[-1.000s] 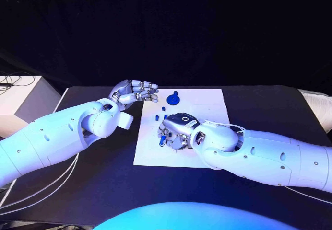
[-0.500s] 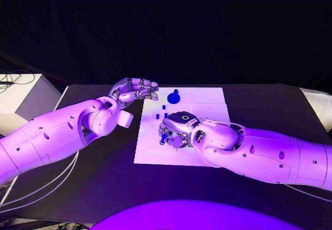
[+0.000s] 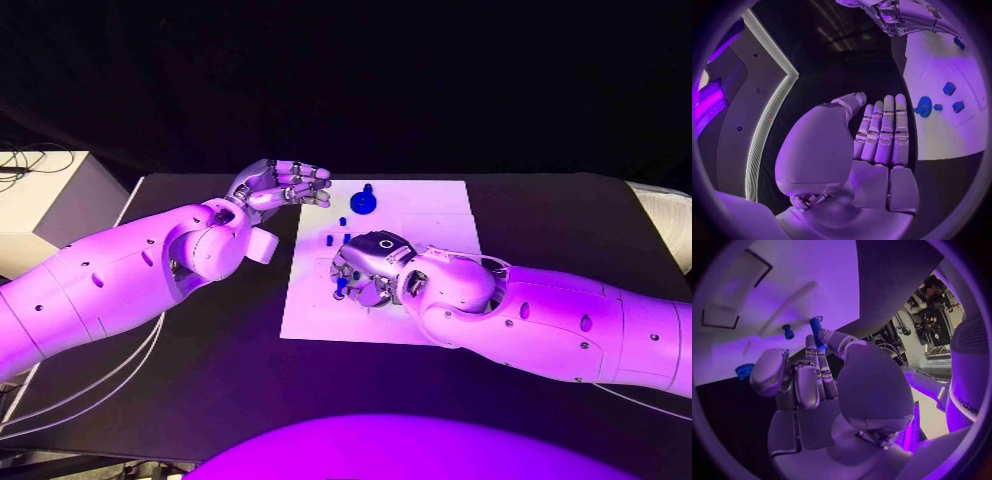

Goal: Assemble the parts on the task board

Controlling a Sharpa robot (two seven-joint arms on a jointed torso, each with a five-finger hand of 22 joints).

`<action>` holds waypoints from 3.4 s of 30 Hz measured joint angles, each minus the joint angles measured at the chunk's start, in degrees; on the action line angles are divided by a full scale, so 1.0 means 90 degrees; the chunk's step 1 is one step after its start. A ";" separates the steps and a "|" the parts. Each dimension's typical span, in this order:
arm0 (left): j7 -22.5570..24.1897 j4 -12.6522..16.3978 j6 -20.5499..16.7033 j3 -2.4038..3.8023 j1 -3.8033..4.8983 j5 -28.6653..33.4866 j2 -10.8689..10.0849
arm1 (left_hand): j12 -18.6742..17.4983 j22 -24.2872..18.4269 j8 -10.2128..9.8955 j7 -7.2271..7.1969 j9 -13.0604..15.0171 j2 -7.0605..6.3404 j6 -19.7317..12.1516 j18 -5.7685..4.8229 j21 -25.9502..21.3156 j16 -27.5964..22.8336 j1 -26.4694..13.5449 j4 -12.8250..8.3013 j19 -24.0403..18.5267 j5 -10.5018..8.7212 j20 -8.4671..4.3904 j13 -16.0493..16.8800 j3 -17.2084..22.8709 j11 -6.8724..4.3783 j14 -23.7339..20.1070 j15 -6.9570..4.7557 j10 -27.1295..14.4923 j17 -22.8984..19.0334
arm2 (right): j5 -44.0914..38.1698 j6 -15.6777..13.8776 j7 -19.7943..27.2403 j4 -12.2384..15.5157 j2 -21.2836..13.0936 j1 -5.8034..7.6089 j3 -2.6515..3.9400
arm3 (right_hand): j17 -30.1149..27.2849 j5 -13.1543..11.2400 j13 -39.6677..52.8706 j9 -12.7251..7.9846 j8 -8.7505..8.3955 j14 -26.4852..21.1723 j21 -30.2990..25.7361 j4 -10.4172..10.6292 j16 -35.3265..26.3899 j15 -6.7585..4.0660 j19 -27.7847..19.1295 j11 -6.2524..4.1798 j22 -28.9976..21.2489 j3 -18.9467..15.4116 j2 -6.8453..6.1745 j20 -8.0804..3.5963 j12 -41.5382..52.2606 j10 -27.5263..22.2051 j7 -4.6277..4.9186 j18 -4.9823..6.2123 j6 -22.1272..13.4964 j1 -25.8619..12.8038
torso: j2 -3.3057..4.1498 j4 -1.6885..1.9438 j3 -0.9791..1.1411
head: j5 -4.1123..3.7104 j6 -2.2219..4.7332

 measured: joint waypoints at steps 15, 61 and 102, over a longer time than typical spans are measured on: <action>-0.0020 0.0001 0.0007 0.0000 0.0000 0.0001 -0.0005 | 0.0000 -0.0001 0.0000 0.0000 -0.0001 0.0000 0.0000 0.0000 0.0000 -0.0025 0.0000 0.0000 0.0000 0.0000 0.0000 0.0000 0.0000 0.0000 0.0000 0.0000 0.0000 0.0005 | -0.0093 -0.0199 -0.0073 0.0106 -0.0063 -0.0061 -0.0021 | 0.0007 -0.0011 -0.0002 0.0006 -0.0011 0.0000 0.0000 -0.0019 0.0000 0.0000 0.0000 0.0011 0.0009 0.0019 -0.0008 0.0000 0.0000 -0.0010 0.0007 0.0000 -0.0007 -0.0008 | -0.0002 -0.0002 0.0000 | 0.0024 -0.0016; -0.0058 -0.0006 0.0038 0.0000 0.0000 0.0003 -0.0003 | -0.0004 0.0003 0.0000 0.0000 -0.0003 0.0000 0.0000 0.0000 0.0000 -0.0025 0.0000 0.0000 0.0000 0.0000 0.0000 0.0000 0.0000 0.0000 0.0000 0.0000 0.0000 0.0003 | -0.0246 -0.0358 -0.0226 0.0178 -0.0079 -0.0114 -0.0032 | 0.0005 0.0001 0.0006 0.0010 -0.0012 0.0000 0.0000 -0.0017 0.0000 0.0000 0.0000 -0.0002 0.0023 0.0017 -0.0009 0.0000 -0.0025 0.0023 0.0001 0.0001 0.0024 -0.0008 | -0.0003 -0.0004 -0.0002 | 0.0042 -0.0059; -0.0076 0.0001 0.0042 0.0000 0.0000 0.0003 -0.0033 | -0.0043 0.0008 0.0000 0.0000 -0.0008 0.0000 0.0000 0.0000 0.0000 -0.0050 0.0000 0.0000 0.0000 0.0000 0.0000 0.0000 0.0000 0.0000 0.0022 0.0022 0.0000 0.0017 | -0.0182 -0.0447 -0.0079 -0.0059 -0.0014 -0.0248 -0.0061 | -0.0663 0.0029 -0.0207 -0.0348 -0.0528 0.0021 -0.0997 0.0329 -0.0287 0.0137 -0.0230 0.0267 -0.0825 -0.1699 -0.0137 0.0159 -0.0205 -0.1282 0.0072 0.0000 -0.1006 0.0115 | -0.0004 -0.0006 0.0000 | 0.0046 -0.0060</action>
